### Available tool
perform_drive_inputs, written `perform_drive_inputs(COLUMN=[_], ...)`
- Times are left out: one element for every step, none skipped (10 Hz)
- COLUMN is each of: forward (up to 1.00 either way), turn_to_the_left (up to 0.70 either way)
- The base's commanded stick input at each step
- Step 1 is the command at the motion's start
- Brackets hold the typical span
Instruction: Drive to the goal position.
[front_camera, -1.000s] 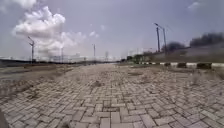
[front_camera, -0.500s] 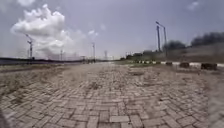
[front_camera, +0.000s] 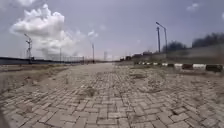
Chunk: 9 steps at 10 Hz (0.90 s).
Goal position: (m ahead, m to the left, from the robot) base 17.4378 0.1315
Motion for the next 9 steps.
perform_drive_inputs(forward=[1.00,1.00,1.00,1.00,1.00,1.00,1.00,1.00,1.00], turn_to_the_left=[0.00,0.00,0.00,0.00,0.00,0.00,0.00,0.00,0.00])
